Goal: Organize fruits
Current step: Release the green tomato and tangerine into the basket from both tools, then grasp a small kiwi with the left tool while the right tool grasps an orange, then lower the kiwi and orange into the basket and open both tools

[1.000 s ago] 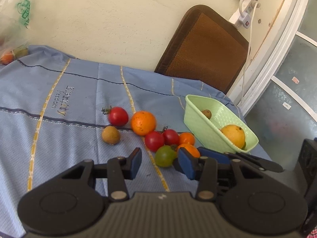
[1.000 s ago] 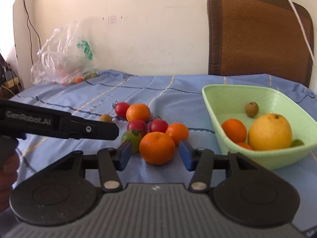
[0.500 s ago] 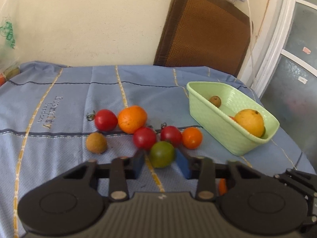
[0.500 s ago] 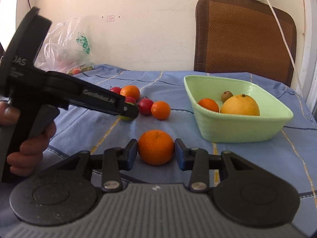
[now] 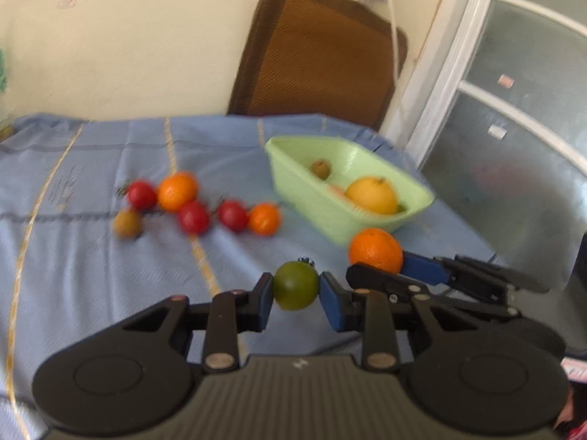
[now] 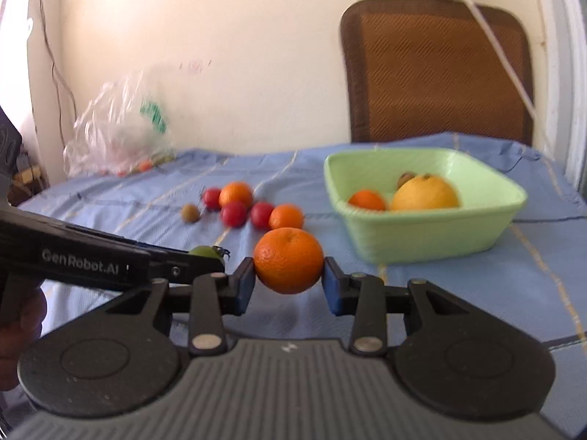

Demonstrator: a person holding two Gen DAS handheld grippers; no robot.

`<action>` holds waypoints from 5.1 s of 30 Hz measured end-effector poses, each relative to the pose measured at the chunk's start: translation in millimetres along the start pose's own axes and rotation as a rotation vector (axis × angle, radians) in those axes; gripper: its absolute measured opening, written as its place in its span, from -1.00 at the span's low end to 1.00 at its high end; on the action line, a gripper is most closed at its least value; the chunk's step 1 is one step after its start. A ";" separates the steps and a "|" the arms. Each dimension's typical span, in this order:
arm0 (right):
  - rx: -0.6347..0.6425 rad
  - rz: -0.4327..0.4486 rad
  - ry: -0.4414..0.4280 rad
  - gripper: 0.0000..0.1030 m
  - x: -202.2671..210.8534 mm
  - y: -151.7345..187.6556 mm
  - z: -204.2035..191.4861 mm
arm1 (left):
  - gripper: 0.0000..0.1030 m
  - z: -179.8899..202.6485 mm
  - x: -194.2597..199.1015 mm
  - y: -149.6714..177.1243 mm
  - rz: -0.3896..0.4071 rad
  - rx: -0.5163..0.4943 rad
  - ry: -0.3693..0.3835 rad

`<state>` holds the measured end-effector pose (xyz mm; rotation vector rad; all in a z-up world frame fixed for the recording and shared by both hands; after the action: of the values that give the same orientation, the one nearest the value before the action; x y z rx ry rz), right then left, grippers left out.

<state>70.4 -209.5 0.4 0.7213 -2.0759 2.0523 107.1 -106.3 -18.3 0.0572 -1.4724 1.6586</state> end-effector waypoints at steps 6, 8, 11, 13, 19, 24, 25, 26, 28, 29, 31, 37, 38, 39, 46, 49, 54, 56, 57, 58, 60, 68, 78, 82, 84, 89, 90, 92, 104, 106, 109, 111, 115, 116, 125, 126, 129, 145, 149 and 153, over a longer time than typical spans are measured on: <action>-0.068 0.129 0.185 -0.18 9.8 -42.0 79.2 | -0.45 41.0 -40.3 -67.5 0.059 -0.064 0.035; -0.075 0.120 0.216 -0.18 -2.1 -47.5 103.2 | -0.45 44.0 -68.0 -81.2 0.051 -0.064 0.009; -0.077 0.093 0.225 -0.18 -25.4 -51.6 121.3 | -0.45 42.0 -106.6 -89.8 0.000 -0.030 -0.004; -0.103 0.085 0.211 -0.18 -37.8 -52.6 130.3 | -0.45 37.9 -124.3 -92.0 -0.023 -0.011 -0.011; -0.152 0.039 0.178 -0.14 -54.3 -43.8 132.7 | -0.43 41.1 -149.5 -89.0 -0.056 -0.044 -0.032; -0.108 0.076 0.198 -0.09 -52.8 -43.1 122.5 | -0.31 39.9 -148.0 -85.0 -0.038 -0.076 -0.067; -0.110 0.086 0.196 -0.08 -51.4 -43.1 122.3 | -0.30 37.5 -144.6 -84.8 -0.030 -0.076 -0.084; -0.117 0.106 0.186 -0.05 -48.6 -45.1 122.6 | -0.29 36.7 -140.5 -84.3 -0.022 -0.071 -0.091; -0.142 0.161 0.205 -0.02 -38.3 -50.0 126.0 | -0.29 35.7 -127.1 -84.8 0.005 -0.049 -0.092; -0.162 0.183 0.216 0.01 -33.5 -51.7 129.3 | -0.29 35.4 -120.0 -85.1 0.022 -0.041 -0.094; -0.225 0.214 0.235 0.09 -24.6 -53.4 140.1 | -0.22 33.7 -107.9 -85.1 0.049 -0.030 -0.111; -0.402 0.128 0.172 0.10 -30.3 -36.9 161.5 | -0.17 25.8 -92.2 -78.5 0.063 0.012 -0.162; -0.410 0.119 0.135 0.10 -30.9 -35.7 158.0 | -0.17 24.0 -91.7 -76.4 0.058 0.026 -0.158; -0.410 0.110 0.128 0.14 -31.0 -34.0 155.4 | -0.17 21.4 -93.0 -74.0 0.048 0.040 -0.154; -0.407 0.109 0.125 0.14 -18.1 -26.2 136.8 | -0.17 18.4 -99.8 -50.5 -0.025 0.073 -0.102; -0.395 0.111 0.117 0.14 -4.0 -17.7 121.0 | -0.17 23.7 -92.9 -44.3 -0.025 0.053 -0.090; -0.417 0.205 0.166 0.13 26.5 -11.9 117.2 | -0.14 19.2 -48.9 -38.8 0.033 0.045 -0.060; -0.445 0.228 0.197 0.11 38.0 -8.9 116.4 | -0.14 6.9 -16.7 -33.7 0.079 0.027 -0.063; -0.449 0.234 0.182 0.10 43.1 -7.9 111.2 | -0.14 -1.0 -2.1 -29.3 0.096 0.009 -0.074; -0.442 0.236 0.158 0.09 46.5 -8.1 103.6 | -0.14 -10.5 11.5 -24.5 0.111 -0.010 -0.097; -0.375 0.232 0.090 0.06 49.1 -11.6 75.7 | -0.14 -36.4 34.2 -16.2 0.120 -0.044 -0.163; 0.015 0.048 -0.075 -0.25 -13.6 -28.9 -31.6 | -0.14 -109.0 45.1 -30.5 0.080 -0.049 -0.261; 0.095 -0.196 -0.189 -0.25 -129.7 -55.8 -62.7 | -0.29 -113.6 -13.5 -22.1 -0.002 -0.106 -0.233; 0.090 -0.274 -0.222 -0.25 -152.3 -42.9 -67.6 | -0.30 -118.3 -22.6 -21.3 -0.023 -0.094 -0.232; 0.110 -0.299 -0.207 -0.24 -160.7 -36.4 -70.7 | -0.46 -116.9 -22.5 -21.4 -0.022 -0.106 -0.227; 0.092 -0.291 -0.201 -0.23 -160.4 -36.2 -70.9 | -0.51 -114.1 -19.8 -21.1 -0.013 -0.124 -0.229; 0.079 -0.264 -0.205 -0.23 -152.3 -41.0 -71.1 | -0.51 -113.8 -17.3 -20.9 -0.006 -0.118 -0.231; 0.081 -0.186 -0.198 -0.23 -129.6 -53.6 -71.4 | -0.51 -107.3 -7.9 -19.8 0.009 -0.093 -0.201; 0.057 -0.094 -0.087 -0.23 -1.6 9.8 -27.1 | -0.51 -19.8 23.5 25.8 0.015 -0.171 -0.067; 0.034 -0.116 -0.090 -0.23 0.2 19.0 -22.6 | -0.50 -13.2 21.3 33.6 0.003 -0.174 -0.066; 0.033 -0.120 -0.094 -0.20 1.7 26.3 -23.3 | -0.50 -10.7 17.3 40.8 -0.018 -0.181 -0.081; 0.037 -0.121 -0.095 -0.19 1.6 26.4 -24.7 | -0.49 -9.6 17.4 41.9 -0.015 -0.193 -0.097; 0.048 -0.135 -0.113 -0.18 -1.1 29.8 -26.1 | -0.44 -7.5 17.4 43.0 -0.021 -0.203 -0.109; 0.053 -0.141 -0.116 -0.17 -0.8 32.2 -26.2 | -0.44 -7.0 17.3 43.4 -0.021 -0.207 -0.115; 0.094 -0.114 -0.122 -0.20 -4.1 27.0 -24.5 | -0.50 -2.6 14.7 29.1 -0.018 -0.204 -0.096; 0.087 -0.077 -0.112 -0.20 -1.1 18.1 -21.0 | -0.50 0.6 13.9 19.5 -0.008 -0.196 -0.076; 0.052 0.025 -0.076 -0.20 3.3 -10.5 -4.0 | -0.50 14.5 7.3 -20.2 0.039 -0.187 -0.022; -0.152 0.068 0.114 -0.17 -40.6 -41.1 100.0 | -0.46 48.0 -126.1 -83.5 -0.071 -0.118 0.025; -0.168 0.074 0.134 -0.03 -41.6 -38.4 105.0 | -0.30 43.2 -131.4 -80.0 -0.086 -0.099 0.022; -0.166 0.129 0.164 -0.01 -31.8 -41.4 107.8 | -0.30 34.4 -106.6 -86.4 -0.037 -0.073 0.033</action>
<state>140.9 -304.8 17.8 0.3893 -2.2147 1.8990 208.0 -203.9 -1.0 0.0166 -1.4976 1.5675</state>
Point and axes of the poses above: each gripper's, at about its wrist camera, not at the fingertips, and x roughly against the way its jaws point, z to its right, y to its underside, the point moved 10 cm from there along -x, roughly the way its jaws point, and after that the axes turned 1 degree about -x, right-handed, at the moved point
